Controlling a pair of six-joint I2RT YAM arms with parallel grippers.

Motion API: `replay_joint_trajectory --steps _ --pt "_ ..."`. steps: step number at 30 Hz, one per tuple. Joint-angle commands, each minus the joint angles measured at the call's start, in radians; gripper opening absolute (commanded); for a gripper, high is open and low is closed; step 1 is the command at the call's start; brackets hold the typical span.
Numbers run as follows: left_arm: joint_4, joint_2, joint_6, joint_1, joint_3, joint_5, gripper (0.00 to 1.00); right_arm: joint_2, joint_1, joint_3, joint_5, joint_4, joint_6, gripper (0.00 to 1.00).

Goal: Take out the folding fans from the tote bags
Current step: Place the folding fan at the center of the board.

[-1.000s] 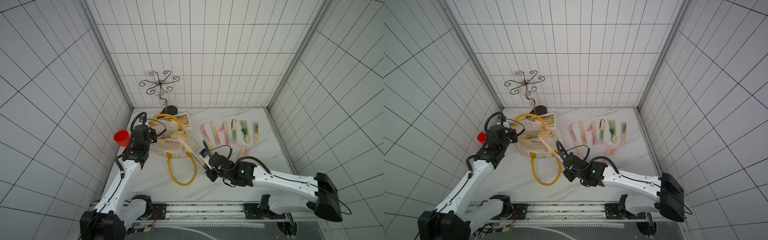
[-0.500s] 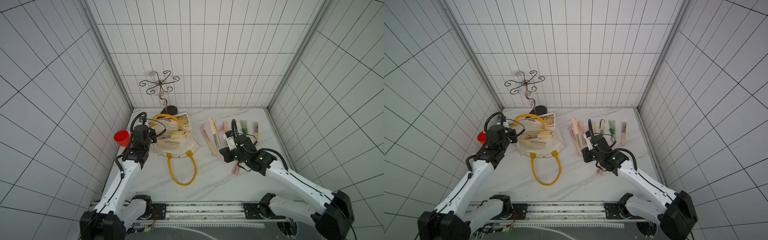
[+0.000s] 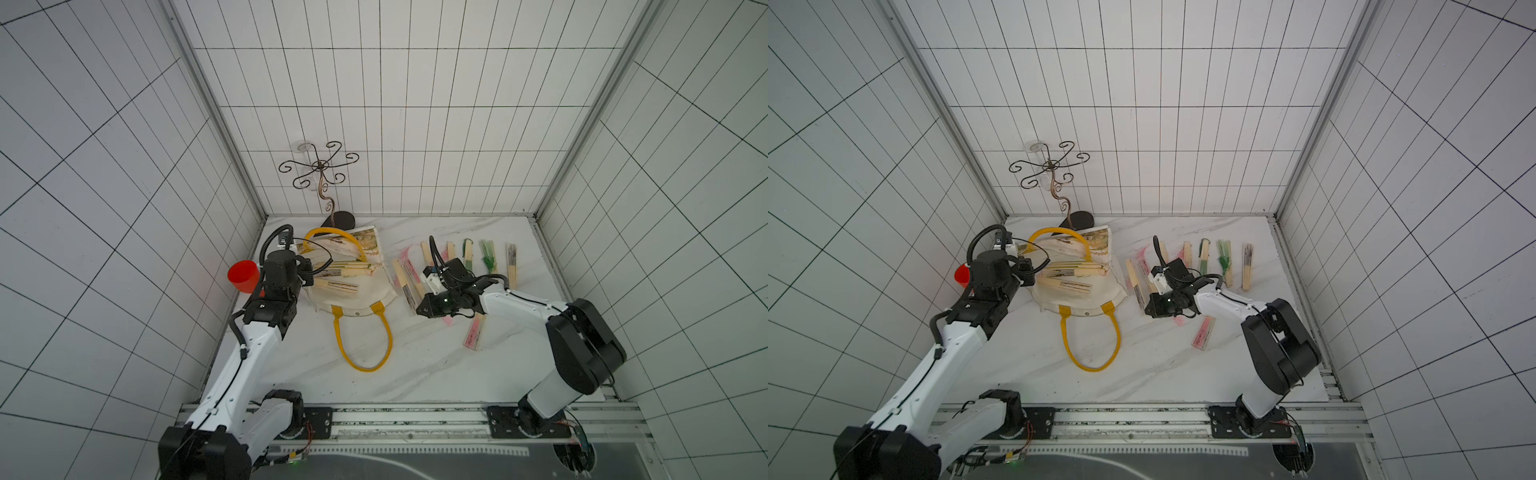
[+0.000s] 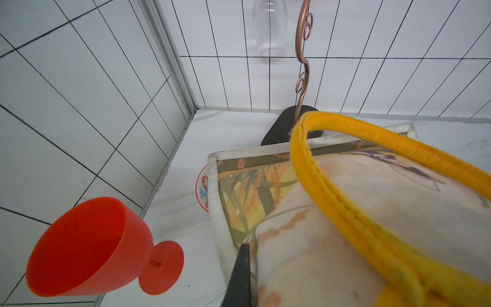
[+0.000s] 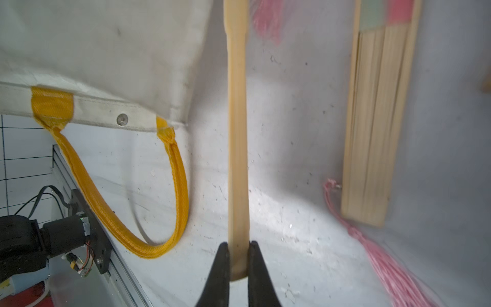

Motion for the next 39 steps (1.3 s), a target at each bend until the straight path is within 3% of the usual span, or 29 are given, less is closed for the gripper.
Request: replay_joint_trajectory --steps 1,7,19,23,31,39 --pt "0.057 -0.028 0.001 0.006 0.030 0.010 0.00 0.055 -0.018 0.140 -0.063 0.036 0.003 0.00" --pt "0.058 -0.031 0.000 0.006 0.028 0.016 0.00 0.181 -0.055 0.237 -0.147 0.066 0.032 0.00" --pt "0.061 -0.026 0.003 0.006 0.025 0.032 0.00 0.349 -0.095 0.322 -0.136 0.062 0.075 0.00" --pt "0.061 -0.026 0.002 0.006 0.026 0.032 0.00 0.352 -0.101 0.327 -0.091 0.037 0.070 0.11" --pt "0.063 -0.024 0.003 0.006 0.026 0.039 0.00 0.236 -0.104 0.298 -0.005 0.000 0.046 0.30" --pt "0.064 -0.022 0.006 0.006 0.025 0.051 0.00 -0.054 -0.014 0.127 0.182 0.096 -0.030 0.31"
